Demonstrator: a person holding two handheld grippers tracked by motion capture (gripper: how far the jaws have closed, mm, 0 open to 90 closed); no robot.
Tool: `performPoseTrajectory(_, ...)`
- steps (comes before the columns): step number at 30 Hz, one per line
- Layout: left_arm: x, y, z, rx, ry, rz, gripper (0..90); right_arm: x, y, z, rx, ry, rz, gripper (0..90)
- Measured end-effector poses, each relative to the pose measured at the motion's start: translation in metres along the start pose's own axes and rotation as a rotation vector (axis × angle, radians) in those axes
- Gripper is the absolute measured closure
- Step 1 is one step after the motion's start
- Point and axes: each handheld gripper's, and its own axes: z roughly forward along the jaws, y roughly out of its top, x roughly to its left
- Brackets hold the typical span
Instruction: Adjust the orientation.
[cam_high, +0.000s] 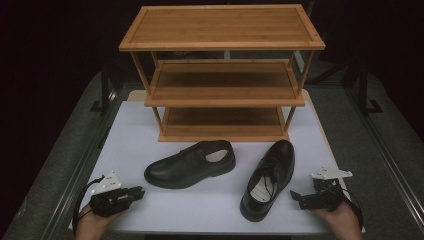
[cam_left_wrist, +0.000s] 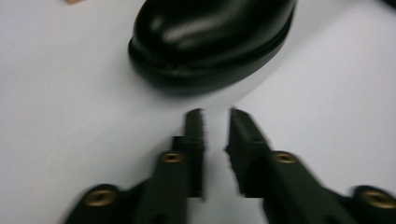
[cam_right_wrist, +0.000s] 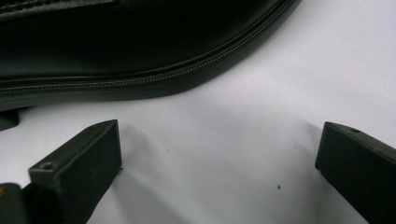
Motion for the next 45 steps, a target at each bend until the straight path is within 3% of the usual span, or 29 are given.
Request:
performPoseTrajectory(2,-0.002,0.003,-0.001,0.0,-0.01,-0.014,89.8,0.0,0.0,0.0,0.0,0.0,0.0,0.0)
performPoseTrajectory(14,-0.008,0.024,0.019,0.029,-0.029,-0.001,89.9,0.0,0.0,0.0,-0.001,0.001,0.0,0.0)
performPoseTrajectory(20,-0.008,0.025,0.029,0.052,-0.035,0.011,89.9,0.0,0.0,0.0,-0.001,0.0,-0.001,0.0)
performPoseTrajectory(36,0.012,0.045,0.036,0.034,0.01,0.008,90.0,0.0,0.0,0.0,-0.001,0.001,0.0,0.0)
performPoseTrajectory(45,0.028,0.057,0.047,0.032,0.058,0.002,90.0,0.0,0.0,0.0,-0.001,0.001,-0.001,0.0)
